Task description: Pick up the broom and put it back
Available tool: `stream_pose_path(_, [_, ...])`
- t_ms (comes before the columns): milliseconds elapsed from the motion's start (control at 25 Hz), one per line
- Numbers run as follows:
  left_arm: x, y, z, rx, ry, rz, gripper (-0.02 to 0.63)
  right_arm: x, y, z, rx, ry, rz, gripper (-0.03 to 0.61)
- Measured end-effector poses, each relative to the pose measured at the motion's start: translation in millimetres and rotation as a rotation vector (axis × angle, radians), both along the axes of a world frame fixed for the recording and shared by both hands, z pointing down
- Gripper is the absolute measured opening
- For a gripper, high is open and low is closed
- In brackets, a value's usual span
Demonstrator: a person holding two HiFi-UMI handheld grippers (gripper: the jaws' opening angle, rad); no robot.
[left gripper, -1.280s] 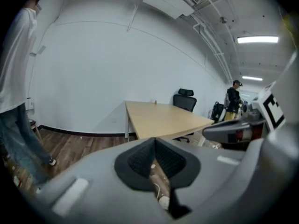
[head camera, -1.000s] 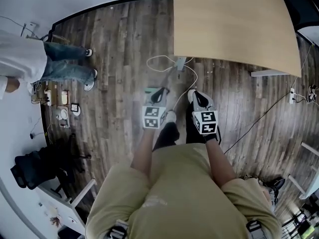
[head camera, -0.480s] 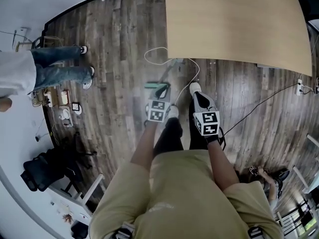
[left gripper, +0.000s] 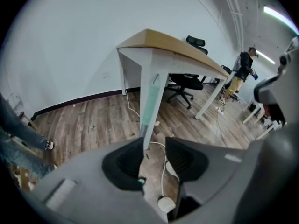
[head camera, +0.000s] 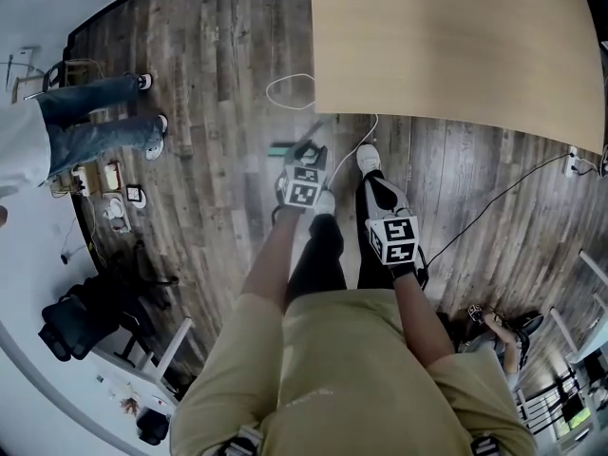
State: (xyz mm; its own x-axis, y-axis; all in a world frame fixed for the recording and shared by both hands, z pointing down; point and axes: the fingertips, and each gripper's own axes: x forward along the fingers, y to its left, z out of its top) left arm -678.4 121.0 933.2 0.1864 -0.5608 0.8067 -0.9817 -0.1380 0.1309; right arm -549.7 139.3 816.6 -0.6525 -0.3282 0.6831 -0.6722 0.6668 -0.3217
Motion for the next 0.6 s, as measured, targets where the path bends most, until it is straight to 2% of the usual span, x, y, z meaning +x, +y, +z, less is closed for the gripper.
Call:
stream_pose_path(240, [-11,-27,33,0.003,-0.058,0.062,0.256,-10,-13,10,-0.018,-0.021,0.000,0.005])
stream_pose_path(440, [-19,-37,62,-0.068,-0.094,0.081,0.265,2,-31,16,-0.017,-0.026,0.042,0.005])
stream_pose_path(600, [-14,-49,71,-0.075,-0.112,0.078,0.216,10,-41,16,-0.019,-0.032,0.055,0.005])
